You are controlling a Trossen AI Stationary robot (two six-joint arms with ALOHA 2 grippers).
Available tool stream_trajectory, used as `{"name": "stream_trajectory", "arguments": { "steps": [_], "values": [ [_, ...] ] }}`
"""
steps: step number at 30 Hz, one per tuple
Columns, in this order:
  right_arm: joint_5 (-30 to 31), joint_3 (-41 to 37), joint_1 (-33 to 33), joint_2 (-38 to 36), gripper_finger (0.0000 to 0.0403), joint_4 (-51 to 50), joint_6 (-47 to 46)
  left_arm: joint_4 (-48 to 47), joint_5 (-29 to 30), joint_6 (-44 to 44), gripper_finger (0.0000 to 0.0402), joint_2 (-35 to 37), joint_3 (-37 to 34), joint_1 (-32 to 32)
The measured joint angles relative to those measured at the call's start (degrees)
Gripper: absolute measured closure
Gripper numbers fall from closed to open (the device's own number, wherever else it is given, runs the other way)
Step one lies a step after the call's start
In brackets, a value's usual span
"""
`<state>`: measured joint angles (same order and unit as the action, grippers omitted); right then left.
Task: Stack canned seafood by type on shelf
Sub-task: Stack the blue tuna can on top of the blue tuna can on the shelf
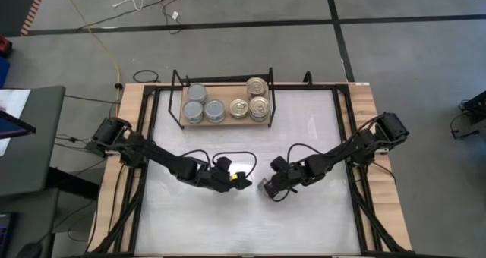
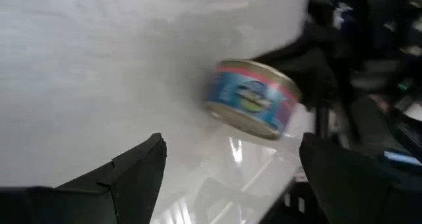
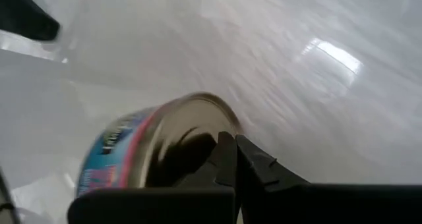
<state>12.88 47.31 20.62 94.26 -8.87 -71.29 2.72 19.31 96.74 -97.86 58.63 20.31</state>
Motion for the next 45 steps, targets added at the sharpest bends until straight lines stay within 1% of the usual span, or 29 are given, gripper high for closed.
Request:
{"name": "stream_trajectory", "arguments": {
  "steps": [3,7,13,16,18,20,24,28,35,38,42,45],
  "values": [
    [0.07,0.01,0.0,-0.42,0.0381,1.77,1.13,1.54,0.09,-0.92,0.0068,-0.29,0.01,0.36],
    [0.29,0.11,0.0,-2.15,0.0382,1.67,1.46,0.5,0.15,1.15,0.0068,-0.46,0.0,1.3],
    [0.35,0.18,-0.04,-3.61,0.0382,1.16,2.86,0.53,0.68,4.86,0.0068,-0.66,0.0,5.21],
    [0.31,0.2,-0.04,-3.61,0.0381,-1.11,3.84,0.17,4.1,6.03,0.0068,-0.66,0.0,7.51],
    [0.29,0.2,-0.04,-3.78,0.0379,-3.44,3.85,0.31,6.6,5.43,0.0068,-0.68,0.0,8.77],
    [0.27,0.17,-0.04,-4.53,0.0378,-6.59,4.17,0.25,7.84,4.43,0.0068,-0.68,0.0,9.3],
    [0.29,0.18,-0.04,-7.08,0.0378,-9.96,4.71,0.46,8.26,3.6,0.0068,-0.68,0.0,9.36],
    [0.28,0.2,-0.04,-9.64,0.0377,-10.65,5.42,0.43,8.33,3.29,0.0068,-0.68,0.0,8.92],
    [0.2,0.2,0.68,-11.65,0.0367,-11.25,7.5,0.22,8.41,2.24,0.0068,-0.7,0.0,8.55],
    [0.01,0.2,0.81,-12.54,0.036,-12.11,10.49,0.22,8.37,1.62,0.0068,-0.7,0.0,8.55],
    [0.04,0.2,1.11,-14.33,0.0339,-11.78,13.69,0.22,8.37,1.21,0.0068,-0.7,0.0,8.78],
    [0.0,0.2,1.18,-15.77,0.0316,-11.66,16.08,0.15,8.37,1.17,0.0068,-0.7,0.0,8.88]
  ]
}}
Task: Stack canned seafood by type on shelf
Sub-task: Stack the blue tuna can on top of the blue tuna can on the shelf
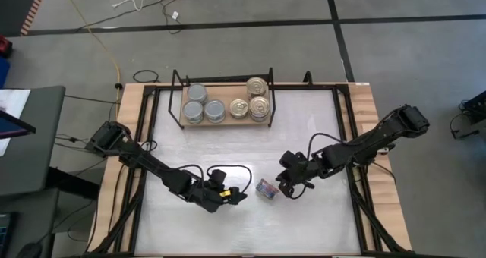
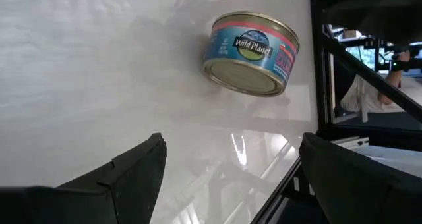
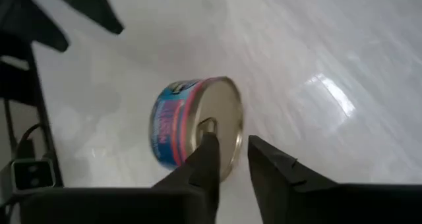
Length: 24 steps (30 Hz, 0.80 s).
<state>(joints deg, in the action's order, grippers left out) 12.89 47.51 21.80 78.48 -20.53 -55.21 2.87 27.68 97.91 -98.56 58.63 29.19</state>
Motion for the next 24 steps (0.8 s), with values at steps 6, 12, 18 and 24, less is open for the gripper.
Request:
{"name": "stream_trajectory", "arguments": {
  "steps": [6,12,18,24],
  "values": [
    [-2.32,0.0,1.22,-0.44,0.0243,2.74,3.23,-0.53,0.0,-0.44,0.0068,0.0,0.0,0.0],
    [-2.6,0.02,2.81,1.57,0.014,8.76,6.15,-0.98,0.0,-0.35,0.0068,-0.02,0.0,0.0],
    [-2.6,1.23,2.97,5.83,0.0066,9.92,9.61,-0.98,0.0,-0.37,0.0068,-0.04,-0.02,0.0],
    [-3.02,4.78,2.93,9.85,0.0034,8.77,12.33,-1.71,0.94,-0.12,0.0068,-0.04,-0.02,0.0]
  ]
}}
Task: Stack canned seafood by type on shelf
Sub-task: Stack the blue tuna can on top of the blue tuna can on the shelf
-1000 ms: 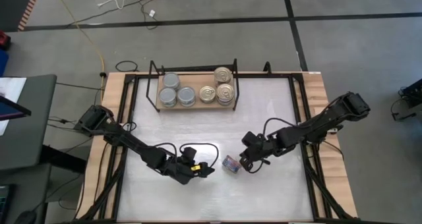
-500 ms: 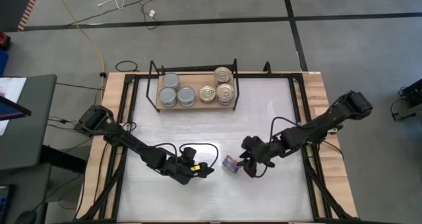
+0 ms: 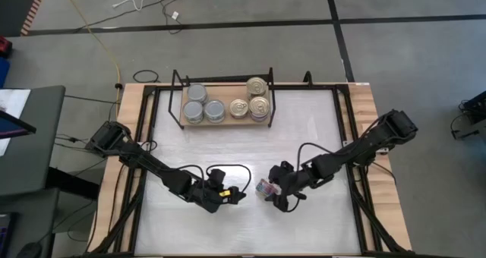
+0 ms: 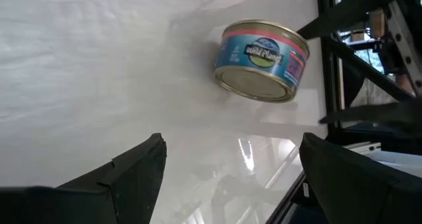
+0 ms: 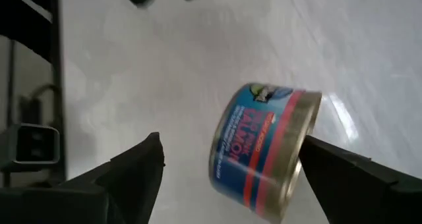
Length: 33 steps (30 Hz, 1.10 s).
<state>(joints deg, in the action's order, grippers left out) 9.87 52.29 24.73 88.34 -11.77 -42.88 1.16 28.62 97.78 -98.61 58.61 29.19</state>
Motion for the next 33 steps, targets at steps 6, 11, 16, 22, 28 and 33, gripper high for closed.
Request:
{"name": "stream_trajectory", "arguments": {
  "steps": [6,11,16,22,28,33],
  "values": [
    [-0.7,4.53,0.0,6.63,0.0033,-5.28,0.93,-0.36,0.13,0.16,0.0068,0.0,0.0,0.0],
    [-0.94,10.34,-0.86,11.91,0.0037,-14.79,-2.38,-0.55,0.18,0.15,0.0068,0.0,0.0,0.0],
    [-0.7,14.29,-1.36,14.21,0.0073,-18.19,-1.49,-3.76,-0.04,-0.41,0.0068,0.0,0.0,0.43],
    [0.75,16.43,-1.68,14.15,0.0186,-18.47,-1.02,-11.63,-1.59,-1.11,0.0068,0.58,-0.02,1.81],
    [0.75,19.32,-3.41,14.16,0.0194,-17.99,-1.06,-13.44,-3.21,-7.43,0.0068,6.48,-3.8,2.65],
    [2.91,23.31,-5.01,14.16,0.0194,-17.76,-1.06,-10.75,-3.08,-10.48,0.0068,16.42,-13.29,3.23]
  ]
}}
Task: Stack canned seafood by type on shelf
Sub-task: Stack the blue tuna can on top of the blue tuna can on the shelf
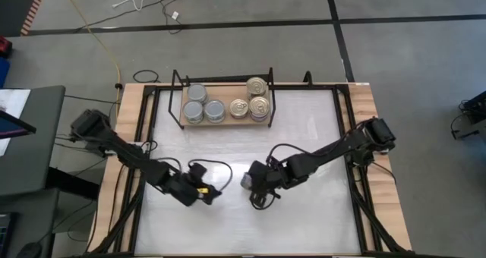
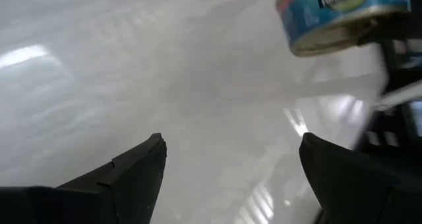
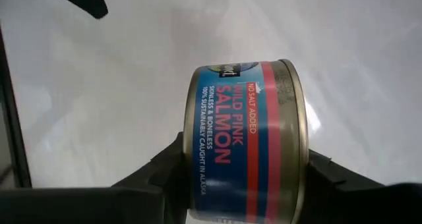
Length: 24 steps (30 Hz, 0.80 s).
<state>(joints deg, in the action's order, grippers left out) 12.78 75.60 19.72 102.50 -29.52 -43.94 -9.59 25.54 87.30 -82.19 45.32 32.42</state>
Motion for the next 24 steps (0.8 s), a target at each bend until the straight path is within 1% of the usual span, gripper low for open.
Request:
{"name": "stream_trajectory", "arguments": {
  "steps": [2,5,10,13,18,24],
  "values": [
    [1.63,1.62,-0.56,0.0,0.0193,-0.2,0.01,1.59,0.18,-0.63,0.0068,4.46,-3.53,0.13],
    [4.05,4.59,-1.41,0.0,0.0194,-2.3,0.12,1.39,0.31,-2.64,0.0068,10.26,-7.38,0.13],
    [9.07,8.32,-2.71,-0.01,0.0194,-4.37,0.71,1.08,0.51,-7.31,0.0068,18.11,-11.34,-0.22],
    [11.86,10.39,-3.3,-0.01,0.0194,-4.3,0.97,-1.77,0.5,-8.61,0.0068,21.7,-12.42,-0.41],
    [15.47,13.55,-3.78,0.0,0.0194,-4.35,3.39,-6.95,0.29,-8.38,0.0068,24.99,-12.68,-0.39],
    [18.83,18.65,-3.73,0.67,0.0194,-4.06,6.9,-7.86,-1.17,-10.17,0.0068,25.79,-12.7,-0.37]
  ]
}}
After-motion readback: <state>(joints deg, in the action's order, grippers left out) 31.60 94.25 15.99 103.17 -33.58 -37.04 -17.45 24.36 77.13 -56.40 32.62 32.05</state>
